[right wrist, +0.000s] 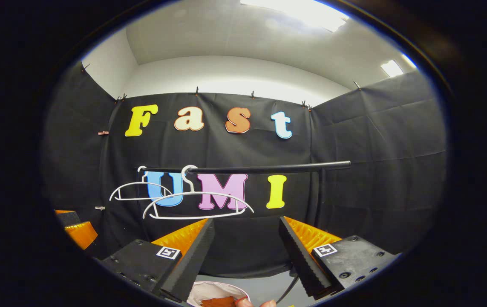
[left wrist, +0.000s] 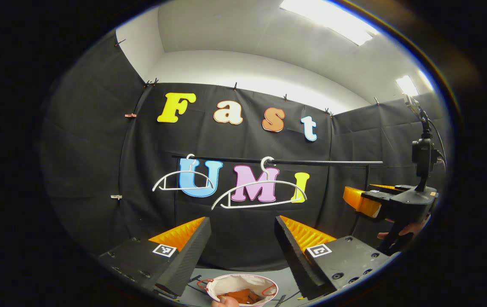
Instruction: Grasp the clothes on the hanger with both hands and then place them into the laundry hamper below.
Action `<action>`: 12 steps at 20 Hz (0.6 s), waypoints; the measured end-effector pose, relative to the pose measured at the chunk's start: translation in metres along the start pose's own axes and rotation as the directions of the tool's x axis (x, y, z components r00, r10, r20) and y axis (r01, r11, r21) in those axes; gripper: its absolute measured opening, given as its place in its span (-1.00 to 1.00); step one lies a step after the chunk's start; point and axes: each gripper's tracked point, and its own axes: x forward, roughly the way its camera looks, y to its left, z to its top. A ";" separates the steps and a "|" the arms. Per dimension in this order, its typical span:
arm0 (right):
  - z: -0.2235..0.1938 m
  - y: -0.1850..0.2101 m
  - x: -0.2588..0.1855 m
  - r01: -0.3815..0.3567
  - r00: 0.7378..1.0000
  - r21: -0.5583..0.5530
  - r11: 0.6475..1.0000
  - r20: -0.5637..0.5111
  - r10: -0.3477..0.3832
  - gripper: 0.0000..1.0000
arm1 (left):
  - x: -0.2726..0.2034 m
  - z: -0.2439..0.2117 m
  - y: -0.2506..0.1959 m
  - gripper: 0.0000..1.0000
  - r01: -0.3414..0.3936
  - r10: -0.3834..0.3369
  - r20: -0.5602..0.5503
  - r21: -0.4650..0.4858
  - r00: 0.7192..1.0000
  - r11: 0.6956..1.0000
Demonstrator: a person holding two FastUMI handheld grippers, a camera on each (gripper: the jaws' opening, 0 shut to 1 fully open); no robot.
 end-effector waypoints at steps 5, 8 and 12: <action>0.001 0.009 0.000 -0.014 1.000 -0.014 1.000 0.001 0.014 0.94 | -0.001 0.001 0.006 0.91 -0.010 0.010 -0.009 0.000 1.000 1.000; 0.001 0.014 -0.002 -0.026 1.000 -0.018 0.999 0.001 0.026 0.94 | 0.000 0.001 0.011 0.90 -0.022 0.022 -0.007 0.001 1.000 1.000; -0.003 0.021 -0.005 -0.047 0.999 -0.014 0.999 -0.015 0.046 0.94 | 0.000 0.000 0.018 0.91 -0.039 0.039 -0.015 0.004 0.999 0.999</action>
